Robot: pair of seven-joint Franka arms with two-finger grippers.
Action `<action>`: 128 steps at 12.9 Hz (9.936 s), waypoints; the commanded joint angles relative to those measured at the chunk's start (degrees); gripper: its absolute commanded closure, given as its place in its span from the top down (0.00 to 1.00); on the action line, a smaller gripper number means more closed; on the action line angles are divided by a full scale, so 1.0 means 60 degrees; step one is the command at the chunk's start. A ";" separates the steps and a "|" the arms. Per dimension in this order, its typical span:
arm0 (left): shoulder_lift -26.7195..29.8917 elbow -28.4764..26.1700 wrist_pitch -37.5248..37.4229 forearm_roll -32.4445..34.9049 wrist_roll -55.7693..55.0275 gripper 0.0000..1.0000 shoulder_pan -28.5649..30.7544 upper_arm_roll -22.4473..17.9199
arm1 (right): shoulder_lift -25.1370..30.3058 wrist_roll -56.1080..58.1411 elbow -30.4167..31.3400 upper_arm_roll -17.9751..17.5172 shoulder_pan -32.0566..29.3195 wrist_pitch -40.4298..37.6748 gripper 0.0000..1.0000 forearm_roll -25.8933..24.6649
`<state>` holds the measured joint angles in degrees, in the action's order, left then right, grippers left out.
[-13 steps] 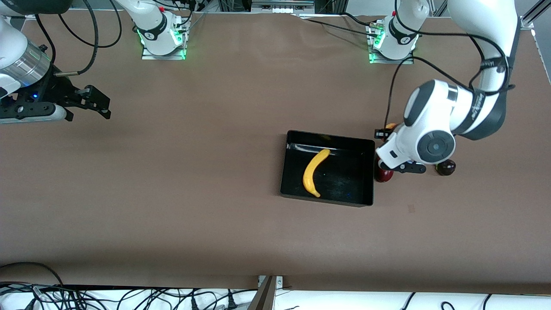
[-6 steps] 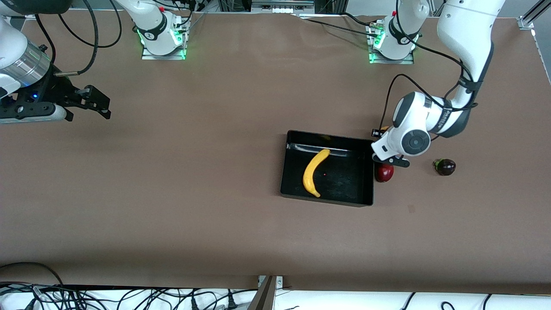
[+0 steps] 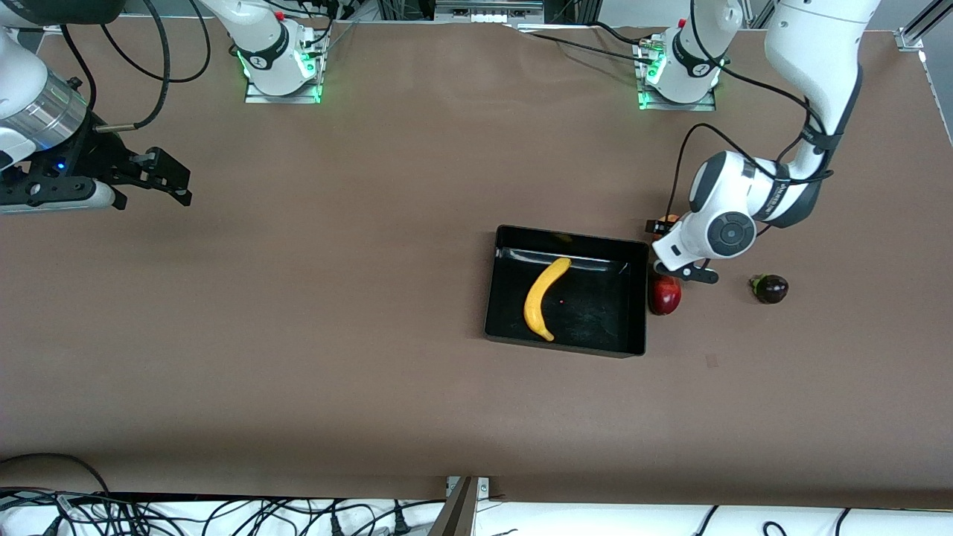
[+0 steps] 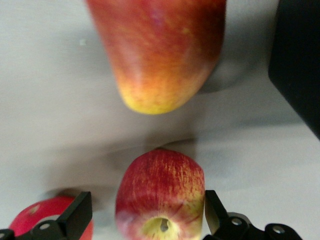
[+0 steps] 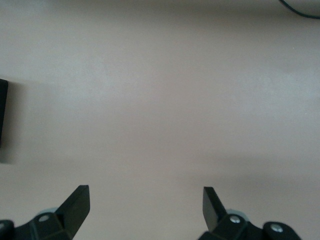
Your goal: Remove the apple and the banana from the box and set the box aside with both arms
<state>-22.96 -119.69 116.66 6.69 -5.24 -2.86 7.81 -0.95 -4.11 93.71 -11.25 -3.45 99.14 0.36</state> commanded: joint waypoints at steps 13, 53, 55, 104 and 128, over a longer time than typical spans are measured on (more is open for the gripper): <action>-0.3203 0.5578 0.0913 -0.1192 -0.1792 1.00 -0.2657 0.0998 | -0.0018 -0.0062 -0.0091 0.0000 0.0003 -0.0015 1.00 0.0101; -0.1128 0.3275 0.1245 0.0466 0.1752 1.00 0.2556 0.1012 | -0.0018 -0.0062 -0.0091 0.0000 0.0018 -0.0015 1.00 0.0101; -0.0629 0.4400 -0.0537 0.0437 0.1752 1.00 0.2440 0.1071 | -0.0018 -0.0062 -0.0106 0.0000 0.0018 -0.0015 1.00 0.0101; 0.3592 0.4142 -0.3872 -0.1423 0.0536 1.00 0.0345 -0.0746 | -0.7707 -0.8865 -0.3152 0.1156 0.7692 0.4877 1.00 0.0379; 0.3592 0.4201 -0.4004 -0.1453 0.0361 1.00 0.0344 -0.0321 | -0.4019 -0.1519 -0.0008 0.1377 0.3114 0.3178 0.00 0.0260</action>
<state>-1.31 -95.28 93.44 -0.72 -2.16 -0.78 5.58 -30.25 -20.73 85.57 -1.65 20.73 117.05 0.58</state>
